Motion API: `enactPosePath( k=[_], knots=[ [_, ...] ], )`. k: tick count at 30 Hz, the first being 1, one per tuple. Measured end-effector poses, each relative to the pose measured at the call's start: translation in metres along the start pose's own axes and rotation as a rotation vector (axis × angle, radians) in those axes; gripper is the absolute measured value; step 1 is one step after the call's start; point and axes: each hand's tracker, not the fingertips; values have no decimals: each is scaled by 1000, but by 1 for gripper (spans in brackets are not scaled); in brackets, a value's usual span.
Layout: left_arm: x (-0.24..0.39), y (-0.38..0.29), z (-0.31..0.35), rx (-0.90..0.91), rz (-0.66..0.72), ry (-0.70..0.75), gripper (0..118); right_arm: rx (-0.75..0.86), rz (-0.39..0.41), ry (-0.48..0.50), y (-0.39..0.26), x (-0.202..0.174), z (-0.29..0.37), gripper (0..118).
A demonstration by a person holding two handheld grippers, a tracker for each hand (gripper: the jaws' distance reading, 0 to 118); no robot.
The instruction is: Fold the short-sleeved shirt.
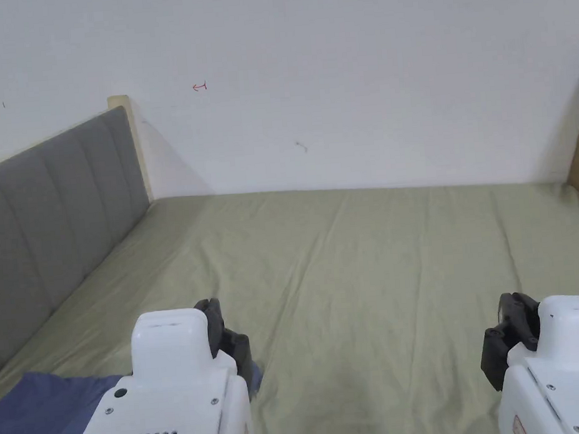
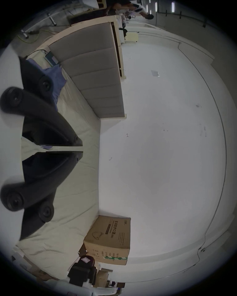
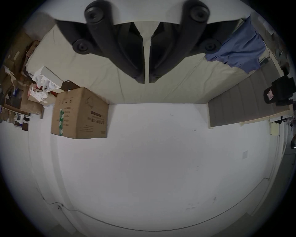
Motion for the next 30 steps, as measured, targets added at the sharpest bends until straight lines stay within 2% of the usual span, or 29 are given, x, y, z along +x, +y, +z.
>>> enactPosePath(
  k=[1,5,9,16,19,22,25,30],
  knots=[
    [-4,1,0,-9,4,-31,0,-29,-3,32,1,1,-1,6],
    [-7,-1,1,-7,75,-71,0,-30,30,14,-4,-1,-2,1],
    [0,-3,-2,-25,10,-81,0,-39,18,37,-5,-2,-3,0],
    [-12,4,1,-27,51,-65,0,-40,23,73,-1,-12,-6,0],
    [-31,10,10,-8,67,-6,0,-37,31,128,2,-26,-8,0],
    [-58,15,25,1,46,108,0,-41,26,230,4,-51,-12,0],
    [-90,17,43,3,42,230,0,-49,49,317,2,-85,-15,0],
    [-134,12,70,-22,46,393,0,-92,36,463,-7,-132,-14,0]
  ],
)
